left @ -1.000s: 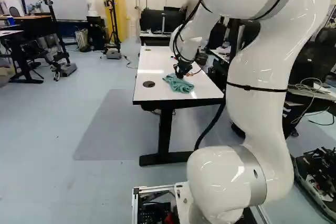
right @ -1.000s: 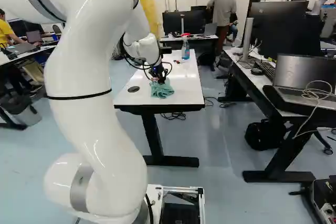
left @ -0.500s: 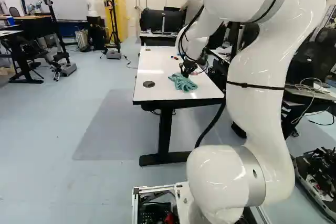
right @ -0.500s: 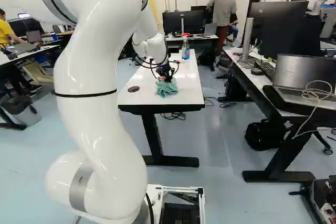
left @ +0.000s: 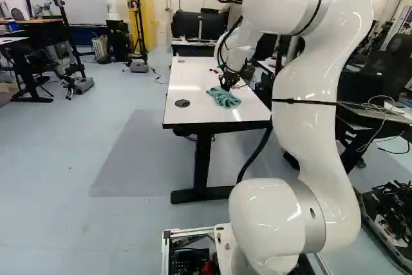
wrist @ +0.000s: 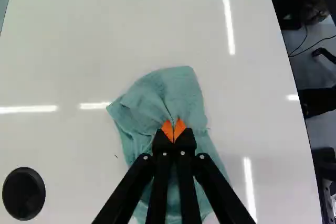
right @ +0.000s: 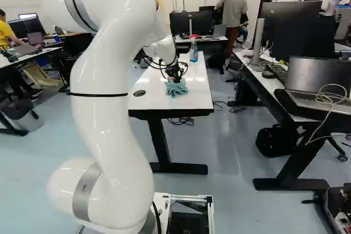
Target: Clean the table with the green towel
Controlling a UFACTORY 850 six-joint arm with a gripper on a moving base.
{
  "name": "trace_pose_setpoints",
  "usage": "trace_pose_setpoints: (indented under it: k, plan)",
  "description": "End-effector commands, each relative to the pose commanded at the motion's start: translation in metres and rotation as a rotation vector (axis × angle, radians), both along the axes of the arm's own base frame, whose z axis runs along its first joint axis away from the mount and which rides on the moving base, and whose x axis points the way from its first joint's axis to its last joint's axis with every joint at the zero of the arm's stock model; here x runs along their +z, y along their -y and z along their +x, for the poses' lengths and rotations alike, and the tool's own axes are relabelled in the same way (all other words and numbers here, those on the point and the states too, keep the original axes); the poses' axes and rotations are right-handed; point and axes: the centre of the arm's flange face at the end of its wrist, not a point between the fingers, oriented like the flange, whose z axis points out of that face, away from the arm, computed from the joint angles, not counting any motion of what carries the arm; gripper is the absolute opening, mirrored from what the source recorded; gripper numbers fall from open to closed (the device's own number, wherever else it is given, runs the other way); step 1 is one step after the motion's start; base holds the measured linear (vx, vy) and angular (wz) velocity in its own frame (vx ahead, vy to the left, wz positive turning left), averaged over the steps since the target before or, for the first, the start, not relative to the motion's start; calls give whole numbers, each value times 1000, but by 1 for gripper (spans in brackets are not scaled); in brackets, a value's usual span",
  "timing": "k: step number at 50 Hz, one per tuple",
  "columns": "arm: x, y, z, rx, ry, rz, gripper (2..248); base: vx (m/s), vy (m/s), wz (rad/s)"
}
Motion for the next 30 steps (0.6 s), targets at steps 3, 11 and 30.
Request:
trace_pose_setpoints:
  k: [3, 11, 30]
  plan:
    - [0, -2, 5, 3, 4, 0, 22, 0, 0, 0]
    - [-2, -8, 19, 14, 15, -1, 22, 0, 0, 0]
    - [-3, -35, 40, 57, 32, -2, 22, 0, 0, 0]
